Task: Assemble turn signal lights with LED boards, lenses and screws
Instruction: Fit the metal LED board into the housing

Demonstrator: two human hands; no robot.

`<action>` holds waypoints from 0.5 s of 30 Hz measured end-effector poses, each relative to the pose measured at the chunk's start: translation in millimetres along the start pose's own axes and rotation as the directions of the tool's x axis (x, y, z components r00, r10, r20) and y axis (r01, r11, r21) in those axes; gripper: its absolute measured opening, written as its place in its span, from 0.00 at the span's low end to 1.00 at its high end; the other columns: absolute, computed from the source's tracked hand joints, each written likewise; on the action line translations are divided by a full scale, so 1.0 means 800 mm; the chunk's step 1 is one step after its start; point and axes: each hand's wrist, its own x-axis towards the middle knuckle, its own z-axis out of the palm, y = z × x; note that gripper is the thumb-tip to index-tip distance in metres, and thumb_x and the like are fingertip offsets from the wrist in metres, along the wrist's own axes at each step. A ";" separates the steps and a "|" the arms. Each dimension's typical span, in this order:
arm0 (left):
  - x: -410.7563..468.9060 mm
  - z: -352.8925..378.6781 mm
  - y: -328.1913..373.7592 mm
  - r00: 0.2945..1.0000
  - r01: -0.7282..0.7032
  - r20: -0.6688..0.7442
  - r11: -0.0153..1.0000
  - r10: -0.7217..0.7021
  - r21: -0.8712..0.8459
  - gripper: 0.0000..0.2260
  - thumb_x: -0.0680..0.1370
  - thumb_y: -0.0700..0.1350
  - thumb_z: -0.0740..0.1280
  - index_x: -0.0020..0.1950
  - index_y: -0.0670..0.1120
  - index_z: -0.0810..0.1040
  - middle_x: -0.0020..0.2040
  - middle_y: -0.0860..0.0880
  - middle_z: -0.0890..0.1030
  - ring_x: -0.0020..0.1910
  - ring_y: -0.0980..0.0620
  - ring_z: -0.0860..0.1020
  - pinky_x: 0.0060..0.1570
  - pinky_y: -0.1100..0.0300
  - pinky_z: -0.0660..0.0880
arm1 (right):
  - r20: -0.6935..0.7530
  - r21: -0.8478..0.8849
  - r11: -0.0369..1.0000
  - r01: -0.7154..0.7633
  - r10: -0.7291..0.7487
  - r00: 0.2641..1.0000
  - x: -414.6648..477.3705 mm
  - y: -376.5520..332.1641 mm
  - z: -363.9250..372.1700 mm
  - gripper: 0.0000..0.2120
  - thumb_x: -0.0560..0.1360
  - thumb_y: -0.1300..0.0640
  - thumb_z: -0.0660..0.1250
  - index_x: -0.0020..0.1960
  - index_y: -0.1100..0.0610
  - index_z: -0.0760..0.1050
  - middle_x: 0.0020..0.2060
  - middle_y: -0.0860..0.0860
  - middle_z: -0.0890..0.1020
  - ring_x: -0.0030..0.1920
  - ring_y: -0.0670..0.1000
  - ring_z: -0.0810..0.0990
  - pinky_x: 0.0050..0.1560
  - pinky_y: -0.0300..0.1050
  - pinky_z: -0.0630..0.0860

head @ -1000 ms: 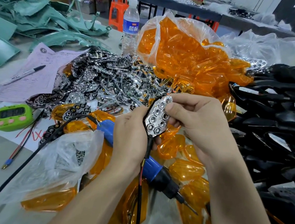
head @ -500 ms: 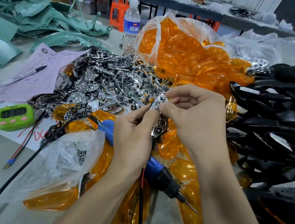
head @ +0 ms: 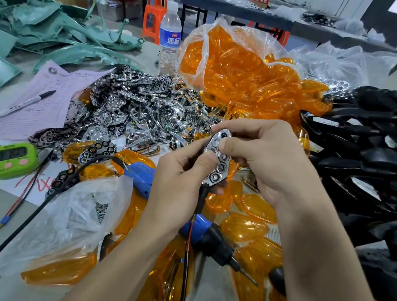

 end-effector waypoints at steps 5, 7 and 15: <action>0.003 -0.006 -0.002 0.998 0.066 0.013 0.998 -0.066 -0.003 0.20 0.71 0.37 0.74 0.60 0.54 0.85 0.43 0.49 0.86 0.39 0.46 0.85 0.42 0.58 0.82 | -0.045 0.071 0.997 0.029 -0.026 0.999 -0.002 0.009 0.004 0.16 0.70 0.72 0.75 0.43 0.50 0.88 0.34 0.49 0.85 0.35 0.42 0.82 0.36 0.33 0.77; 0.003 -0.008 0.000 0.995 0.103 0.012 0.993 -0.102 -0.065 0.20 0.69 0.35 0.75 0.59 0.50 0.85 0.42 0.48 0.86 0.37 0.46 0.85 0.41 0.59 0.81 | -0.059 0.102 0.993 0.052 -0.046 0.997 -0.005 0.012 0.007 0.16 0.70 0.73 0.75 0.43 0.51 0.88 0.34 0.54 0.84 0.35 0.45 0.81 0.37 0.35 0.78; 0.004 0.008 0.003 0.967 0.238 -0.023 0.933 -0.253 -0.269 0.07 0.80 0.35 0.69 0.55 0.41 0.83 0.44 0.42 0.84 0.38 0.48 0.84 0.36 0.61 0.81 | -0.234 -0.064 0.998 0.029 -0.044 0.971 0.000 0.023 0.027 0.12 0.74 0.64 0.75 0.50 0.48 0.88 0.44 0.49 0.87 0.40 0.50 0.87 0.35 0.49 0.84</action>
